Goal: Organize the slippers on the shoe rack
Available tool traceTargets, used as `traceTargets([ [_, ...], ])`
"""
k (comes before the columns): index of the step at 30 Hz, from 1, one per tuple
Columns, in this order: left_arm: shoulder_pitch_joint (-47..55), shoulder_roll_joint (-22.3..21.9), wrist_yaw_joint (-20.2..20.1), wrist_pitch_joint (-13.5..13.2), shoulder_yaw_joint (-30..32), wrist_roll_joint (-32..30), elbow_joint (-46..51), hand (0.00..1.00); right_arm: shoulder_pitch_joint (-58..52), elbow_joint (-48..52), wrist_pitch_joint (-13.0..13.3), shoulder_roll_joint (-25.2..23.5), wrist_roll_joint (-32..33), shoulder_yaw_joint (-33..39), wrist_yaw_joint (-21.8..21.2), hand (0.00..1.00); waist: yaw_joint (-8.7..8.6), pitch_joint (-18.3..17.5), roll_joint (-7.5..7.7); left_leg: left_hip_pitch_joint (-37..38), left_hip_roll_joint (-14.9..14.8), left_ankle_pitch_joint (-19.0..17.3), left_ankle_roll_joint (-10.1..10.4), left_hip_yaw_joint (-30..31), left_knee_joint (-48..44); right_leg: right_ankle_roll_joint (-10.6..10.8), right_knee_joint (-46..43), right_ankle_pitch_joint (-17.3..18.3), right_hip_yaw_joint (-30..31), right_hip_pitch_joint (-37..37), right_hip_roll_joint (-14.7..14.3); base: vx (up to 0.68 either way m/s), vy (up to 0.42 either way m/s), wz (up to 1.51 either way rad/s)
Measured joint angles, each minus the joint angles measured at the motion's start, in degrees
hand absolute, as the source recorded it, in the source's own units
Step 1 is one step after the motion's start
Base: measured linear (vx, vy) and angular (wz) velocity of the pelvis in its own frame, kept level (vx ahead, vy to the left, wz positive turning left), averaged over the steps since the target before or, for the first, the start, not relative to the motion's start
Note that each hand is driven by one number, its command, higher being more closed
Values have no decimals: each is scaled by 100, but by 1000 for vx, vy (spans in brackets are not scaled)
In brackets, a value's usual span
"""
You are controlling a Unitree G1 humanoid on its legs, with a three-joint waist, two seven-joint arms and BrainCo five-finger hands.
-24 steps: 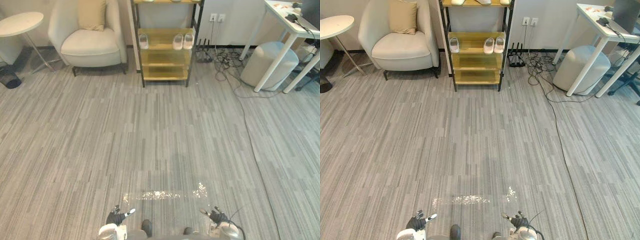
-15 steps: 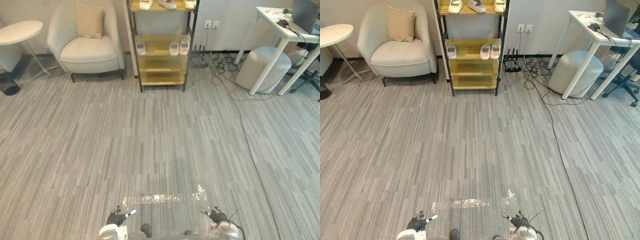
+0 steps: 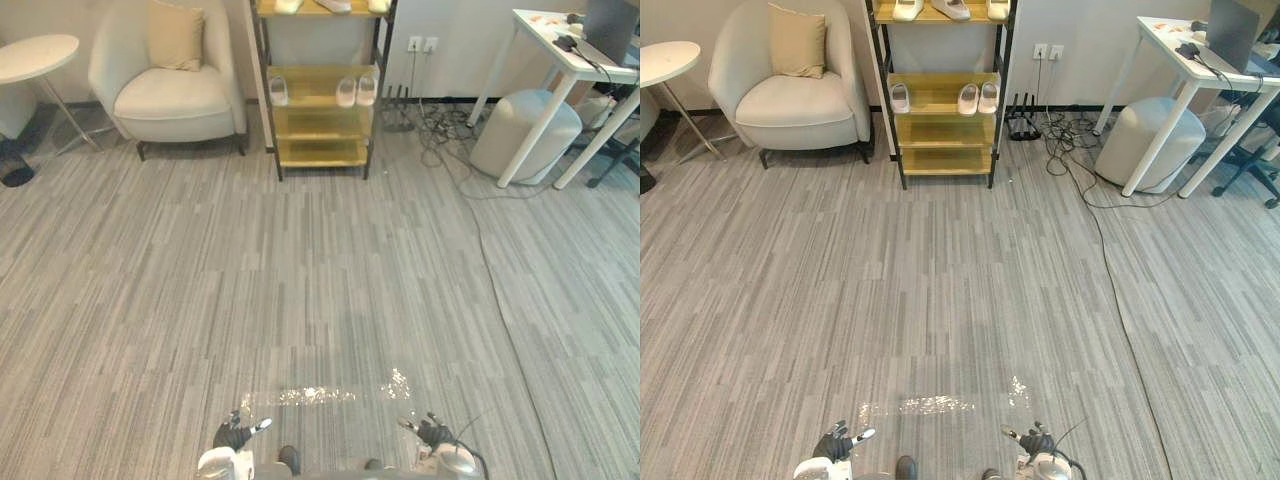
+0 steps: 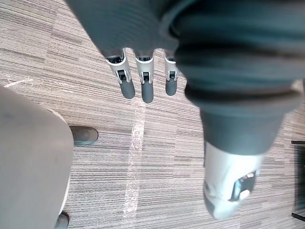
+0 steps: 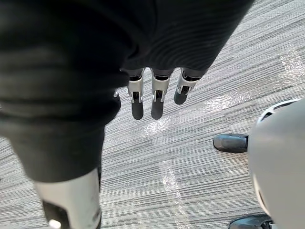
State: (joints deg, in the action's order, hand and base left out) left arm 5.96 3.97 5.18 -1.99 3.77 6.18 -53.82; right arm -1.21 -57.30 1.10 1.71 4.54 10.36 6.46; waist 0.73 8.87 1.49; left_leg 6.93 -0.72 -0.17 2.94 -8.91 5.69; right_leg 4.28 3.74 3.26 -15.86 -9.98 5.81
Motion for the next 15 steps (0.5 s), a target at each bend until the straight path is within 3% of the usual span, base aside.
traceTargets([
  [1, -12, 32, -1, 1, 1, 1, 13, 0, 5, 0, 2, -16, 1, 0, 5, 0, 4, 10, 42, -123, -13, -161, -16, 1, -279, -3, -2, 6, -12, 9, 10, 0, 0, 0],
  [3, -40, 84, -1, 4, 22, 3, 114, 0, 5, 3, 6, -61, 7, -5, 20, 0, 45, 38, 73, -923, -253, -906, 72, -192, -2034, -67, -61, 86, -24, 26, -42, 19, -12, 1],
  [5, -64, 86, -1, 3, 66, 7, 219, 0, -4, 2, 13, -63, 13, -12, 28, 0, 68, 90, 60, -1389, -479, -1065, 103, -423, -3139, -112, -64, 162, -66, -23, -104, -7, -27, 7],
  [6, -72, 43, 4, 1, 168, 10, 342, 0, -39, 2, 16, -8, 16, -93, 43, 0, 102, 126, -2, -1760, -800, -1066, 104, -703, -4065, -180, -125, 277, -44, -61, -195, -14, -33, 4],
  [8, -74, -17, 23, -8, 199, 14, 414, 0, -59, 4, 16, 77, 17, -167, 48, 0, 161, 208, -124, -1911, -1092, -1053, 114, -816, -4755, -233, -129, 382, 24, -251, -302, 38, 9, -2],
  [9, -94, -30, 30, -13, 202, 16, 502, 0, -132, 8, 10, 96, 21, -148, 66, 0, 206, 257, -114, -2158, -1203, -1071, 124, -828, -5239, -250, -142, 455, 88, -394, -283, 96, 32, -4],
  [12, -94, -54, 24, -8, 204, 24, 531, 0, -94, 11, -17, 163, 45, -144, 93, 0, 235, 261, -145, -2390, -1039, -1325, 33, -898, -4437, -191, -242, 559, 167, -379, -35, 144, 117, -23],
  [13, -65, -82, 25, -7, 201, 22, 589, 0, -57, 15, -13, 204, 45, -144, 95, 0, 269, 260, -146, -2394, -766, -1029, 70, -907, -3143, -28, -250, 662, 222, -355, 195, 169, 173, -26],
  [14, -62, -84, 25, -9, 202, 23, 592, 0, -56, 16, -13, 206, 45, -144, 95, 0, 270, 259, -147, -2384, -749, -990, 85, -899, -3038, -8, -251, 674, 228, -353, 208, 227, 256, -25],
  [15, -20, -112, 26, -11, 203, 28, 591, 0, -51, 16, -14, 233, 44, -149, 95, 0, 279, 229, -203, -2345, -658, -701, 111, -822, -2425, 93, -246, 743, 284, -364, 238, 212, 205, -28],
])
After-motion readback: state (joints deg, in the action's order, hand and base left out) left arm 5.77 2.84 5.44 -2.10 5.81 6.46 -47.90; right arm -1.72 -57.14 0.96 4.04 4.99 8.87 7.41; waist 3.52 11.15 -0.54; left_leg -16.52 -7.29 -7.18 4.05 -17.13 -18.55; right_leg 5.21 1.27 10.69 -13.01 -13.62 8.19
